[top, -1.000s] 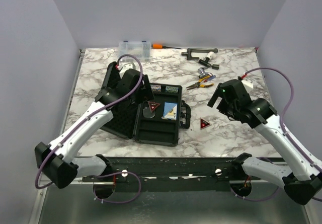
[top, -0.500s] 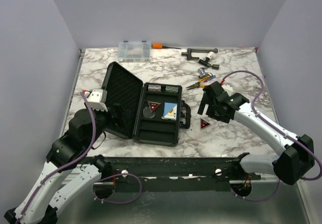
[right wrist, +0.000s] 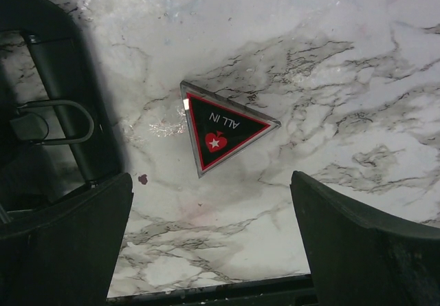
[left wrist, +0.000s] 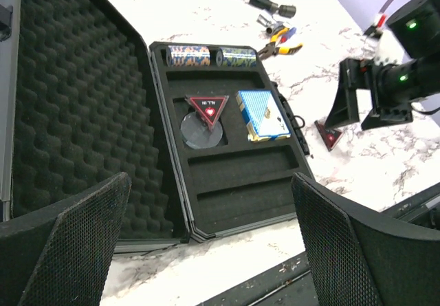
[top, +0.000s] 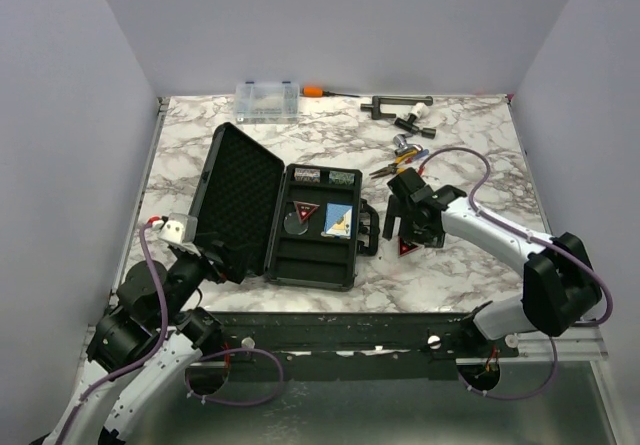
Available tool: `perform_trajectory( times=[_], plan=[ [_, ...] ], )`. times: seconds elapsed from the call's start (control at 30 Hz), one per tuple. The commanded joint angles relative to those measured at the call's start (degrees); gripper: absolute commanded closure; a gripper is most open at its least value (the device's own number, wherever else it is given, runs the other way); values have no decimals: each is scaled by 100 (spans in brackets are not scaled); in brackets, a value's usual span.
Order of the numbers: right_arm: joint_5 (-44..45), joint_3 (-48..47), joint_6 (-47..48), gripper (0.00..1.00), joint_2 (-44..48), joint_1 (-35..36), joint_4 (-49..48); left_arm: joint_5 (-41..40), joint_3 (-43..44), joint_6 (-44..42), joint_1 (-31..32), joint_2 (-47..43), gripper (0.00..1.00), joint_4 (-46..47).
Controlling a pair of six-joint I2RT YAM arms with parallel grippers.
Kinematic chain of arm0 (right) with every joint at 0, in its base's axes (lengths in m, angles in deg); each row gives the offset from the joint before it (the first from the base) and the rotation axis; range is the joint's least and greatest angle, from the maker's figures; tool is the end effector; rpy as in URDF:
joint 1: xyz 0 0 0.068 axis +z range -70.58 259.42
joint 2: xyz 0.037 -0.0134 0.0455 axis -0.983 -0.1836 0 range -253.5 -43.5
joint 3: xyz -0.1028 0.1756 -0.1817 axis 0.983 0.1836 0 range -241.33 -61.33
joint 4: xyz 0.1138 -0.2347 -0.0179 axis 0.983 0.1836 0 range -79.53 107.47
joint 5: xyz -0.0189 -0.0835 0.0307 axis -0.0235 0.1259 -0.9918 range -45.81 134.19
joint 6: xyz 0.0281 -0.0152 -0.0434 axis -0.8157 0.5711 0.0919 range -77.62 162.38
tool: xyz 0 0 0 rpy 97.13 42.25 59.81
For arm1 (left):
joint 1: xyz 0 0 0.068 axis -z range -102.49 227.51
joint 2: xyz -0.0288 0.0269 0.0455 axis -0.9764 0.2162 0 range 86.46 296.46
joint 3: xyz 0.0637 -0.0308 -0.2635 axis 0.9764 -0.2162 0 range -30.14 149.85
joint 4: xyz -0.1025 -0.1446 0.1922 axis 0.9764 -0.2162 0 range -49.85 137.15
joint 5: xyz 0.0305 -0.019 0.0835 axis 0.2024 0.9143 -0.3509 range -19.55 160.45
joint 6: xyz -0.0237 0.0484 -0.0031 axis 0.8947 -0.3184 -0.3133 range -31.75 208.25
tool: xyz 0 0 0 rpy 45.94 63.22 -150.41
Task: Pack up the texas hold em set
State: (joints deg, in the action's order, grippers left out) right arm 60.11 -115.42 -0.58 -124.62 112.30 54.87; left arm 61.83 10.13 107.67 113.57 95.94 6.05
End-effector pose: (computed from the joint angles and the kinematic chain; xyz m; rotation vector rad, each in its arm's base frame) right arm 0.2230 0.1325 0.2138 0.3008 2.7015 -0.0268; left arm 0.0411 -0.0232 0.3143 0.1467 1.7779 -0.5727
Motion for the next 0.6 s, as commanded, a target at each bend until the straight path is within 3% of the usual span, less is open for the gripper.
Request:
perform_trajectory(
  times=[0.0, 0.57],
  plan=[
    [-142, 120, 164, 0, -286, -29, -305, -82, -143, -129, -19, -226, 2, 200],
    [168, 390, 569, 14, -940, -179, -1020, -69, -176, -142, -19, -156, 2, 217]
  ],
)
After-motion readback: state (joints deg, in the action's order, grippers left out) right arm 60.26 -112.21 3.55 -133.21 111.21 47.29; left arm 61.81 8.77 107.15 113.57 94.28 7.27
